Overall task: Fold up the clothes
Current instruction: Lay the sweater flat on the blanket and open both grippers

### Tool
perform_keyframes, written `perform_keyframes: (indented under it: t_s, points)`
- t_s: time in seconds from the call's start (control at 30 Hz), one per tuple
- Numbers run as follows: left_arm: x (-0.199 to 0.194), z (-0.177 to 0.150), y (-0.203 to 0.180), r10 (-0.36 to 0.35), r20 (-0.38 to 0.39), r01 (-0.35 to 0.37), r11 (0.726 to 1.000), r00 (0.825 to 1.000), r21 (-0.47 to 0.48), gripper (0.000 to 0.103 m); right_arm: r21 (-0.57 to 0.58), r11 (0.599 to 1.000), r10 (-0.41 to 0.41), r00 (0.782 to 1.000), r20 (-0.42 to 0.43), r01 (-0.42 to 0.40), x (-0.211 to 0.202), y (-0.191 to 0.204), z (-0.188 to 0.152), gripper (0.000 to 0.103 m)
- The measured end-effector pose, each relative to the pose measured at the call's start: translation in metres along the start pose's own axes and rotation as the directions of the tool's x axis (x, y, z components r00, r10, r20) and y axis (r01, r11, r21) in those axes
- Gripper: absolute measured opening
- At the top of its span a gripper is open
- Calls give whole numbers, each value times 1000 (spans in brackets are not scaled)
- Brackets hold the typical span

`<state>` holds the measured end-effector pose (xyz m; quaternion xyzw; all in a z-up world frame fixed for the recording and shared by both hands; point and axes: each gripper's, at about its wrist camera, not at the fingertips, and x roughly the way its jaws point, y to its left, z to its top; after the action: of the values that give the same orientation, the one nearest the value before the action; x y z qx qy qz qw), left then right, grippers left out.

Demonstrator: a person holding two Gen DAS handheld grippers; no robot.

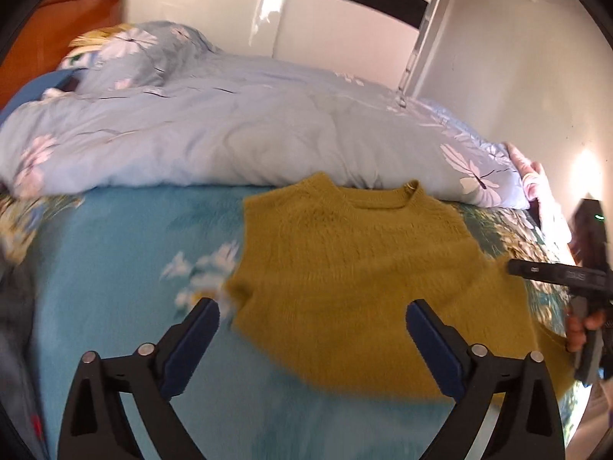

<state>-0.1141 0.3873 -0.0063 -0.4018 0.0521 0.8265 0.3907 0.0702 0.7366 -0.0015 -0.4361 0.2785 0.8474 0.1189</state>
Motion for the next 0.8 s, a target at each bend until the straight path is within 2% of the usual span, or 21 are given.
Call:
perform_keyframes:
  t_s: [0.1,0.17,0.23,0.33,0.43,0.57,0.7,0.8]
  points:
    - [-27,-42,9,38,-29,-39,999,999,-20,102,-12,1000,10,1000,-23,-10,0,7,-11,64]
    - [-43,-66,18,52,-52,-55,998,997,-43,102,-12,1000,3,1000,-18,-3,-3,11,-13,59]
    - [-59,-89,25,66,-64,-71,995,996,-71,102,-4,1000,8,1000,-5,-8,-10,13,-16,27]
    - [-85,-115,33,78,-67,-85,991,995,-103,102,9,999,31,999,13,-31,-19,18,-24,14]
    - [-108,-134,41,95,-67,-104,985,993,-138,102,-16,998,64,996,59,-63,-38,37,-41,13]
    - [-131,-142,48,103,-46,-109,979,994,-175,102,-70,989,138,985,106,-131,-60,73,-70,12]
    - [-152,-149,47,91,-18,-93,977,996,-195,102,-142,969,218,969,117,-201,-77,115,-122,12]
    - [-164,-153,45,75,-7,-74,978,997,-197,102,-185,958,240,967,91,-220,-78,141,-169,12]
